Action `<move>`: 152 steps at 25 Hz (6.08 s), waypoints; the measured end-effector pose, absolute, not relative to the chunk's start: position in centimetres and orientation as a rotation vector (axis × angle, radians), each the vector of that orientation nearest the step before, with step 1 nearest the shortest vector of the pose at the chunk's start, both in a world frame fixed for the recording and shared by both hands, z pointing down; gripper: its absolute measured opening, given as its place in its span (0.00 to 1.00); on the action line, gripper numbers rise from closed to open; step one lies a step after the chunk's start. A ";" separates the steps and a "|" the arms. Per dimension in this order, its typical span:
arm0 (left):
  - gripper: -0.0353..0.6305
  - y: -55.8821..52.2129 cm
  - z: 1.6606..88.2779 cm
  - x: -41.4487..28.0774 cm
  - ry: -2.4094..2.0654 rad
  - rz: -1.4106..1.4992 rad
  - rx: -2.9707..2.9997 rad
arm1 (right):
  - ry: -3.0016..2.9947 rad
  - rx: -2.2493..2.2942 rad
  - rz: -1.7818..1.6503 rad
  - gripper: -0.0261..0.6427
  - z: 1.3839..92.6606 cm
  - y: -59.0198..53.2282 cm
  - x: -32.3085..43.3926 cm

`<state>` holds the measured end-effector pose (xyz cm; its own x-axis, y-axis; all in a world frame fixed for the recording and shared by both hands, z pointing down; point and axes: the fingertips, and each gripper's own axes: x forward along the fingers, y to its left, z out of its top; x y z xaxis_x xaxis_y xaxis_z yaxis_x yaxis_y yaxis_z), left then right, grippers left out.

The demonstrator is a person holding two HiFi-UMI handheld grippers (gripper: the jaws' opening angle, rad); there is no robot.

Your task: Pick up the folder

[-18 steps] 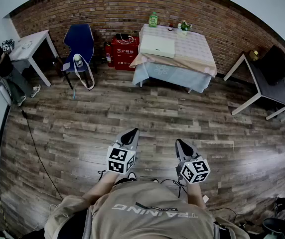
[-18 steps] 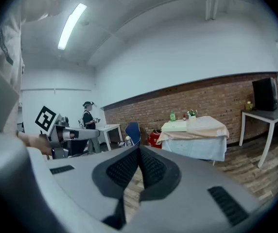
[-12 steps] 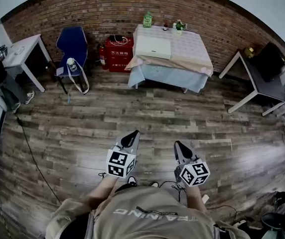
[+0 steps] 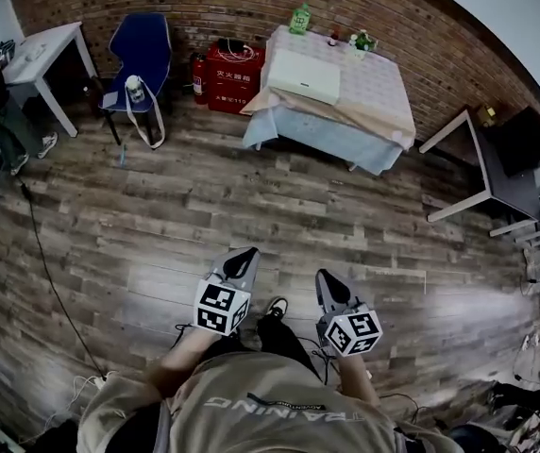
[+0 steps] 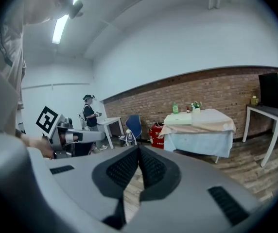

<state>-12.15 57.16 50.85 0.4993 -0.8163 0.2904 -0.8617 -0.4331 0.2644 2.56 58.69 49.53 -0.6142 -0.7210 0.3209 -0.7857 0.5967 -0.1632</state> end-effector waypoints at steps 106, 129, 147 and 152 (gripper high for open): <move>0.06 -18.9 52.0 -14.1 -1.353 0.214 2.381 | -2.568 1.336 0.558 0.06 51.2 -17.3 1.9; 0.06 -35.5 52.6 -10.8 -1.408 0.391 2.306 | -2.538 1.097 0.833 0.06 59.2 -35.5 5.6; 0.28 -33.8 62.2 -18.3 -1.231 0.489 1.957 | -2.184 0.992 1.043 0.25 64.4 -31.8 7.5; 0.45 -31.4 66.7 -23.6 -1.071 0.444 1.761 | -2.109 1.015 1.238 0.38 66.4 -30.9 7.0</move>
